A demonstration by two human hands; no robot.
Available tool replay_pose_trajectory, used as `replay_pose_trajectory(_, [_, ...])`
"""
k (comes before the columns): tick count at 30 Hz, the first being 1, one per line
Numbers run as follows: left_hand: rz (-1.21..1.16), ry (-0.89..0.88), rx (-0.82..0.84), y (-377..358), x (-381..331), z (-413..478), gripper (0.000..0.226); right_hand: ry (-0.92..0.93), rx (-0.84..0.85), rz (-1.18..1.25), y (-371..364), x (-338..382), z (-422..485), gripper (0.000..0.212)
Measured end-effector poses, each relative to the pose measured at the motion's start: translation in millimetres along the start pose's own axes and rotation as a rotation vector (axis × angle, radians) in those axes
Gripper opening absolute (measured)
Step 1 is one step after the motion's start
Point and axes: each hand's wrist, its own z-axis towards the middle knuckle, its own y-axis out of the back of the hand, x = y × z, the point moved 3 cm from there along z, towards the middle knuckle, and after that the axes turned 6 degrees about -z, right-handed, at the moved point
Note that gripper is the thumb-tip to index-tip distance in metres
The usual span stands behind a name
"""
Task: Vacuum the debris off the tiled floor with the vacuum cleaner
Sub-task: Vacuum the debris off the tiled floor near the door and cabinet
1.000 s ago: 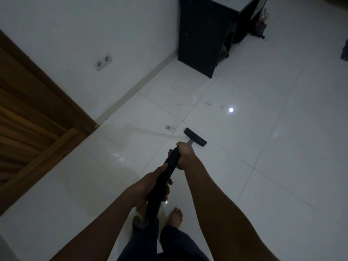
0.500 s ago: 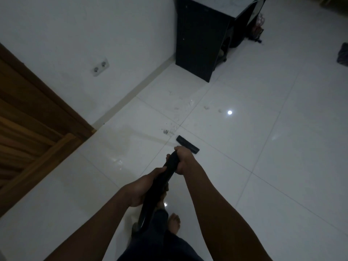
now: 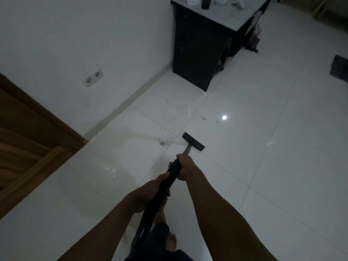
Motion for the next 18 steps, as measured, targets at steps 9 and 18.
replay_pose_trajectory(9, [-0.001,0.071,0.09,20.2,-36.9,20.7,0.062,0.025,-0.033,0.074,-3.3,35.9,18.7,0.037])
replay_pose_trajectory(18, [-0.074,0.097,0.004,21.2,-66.0,53.8,0.066,0.034,-0.125,0.241,1.4,70.8,34.4,0.035])
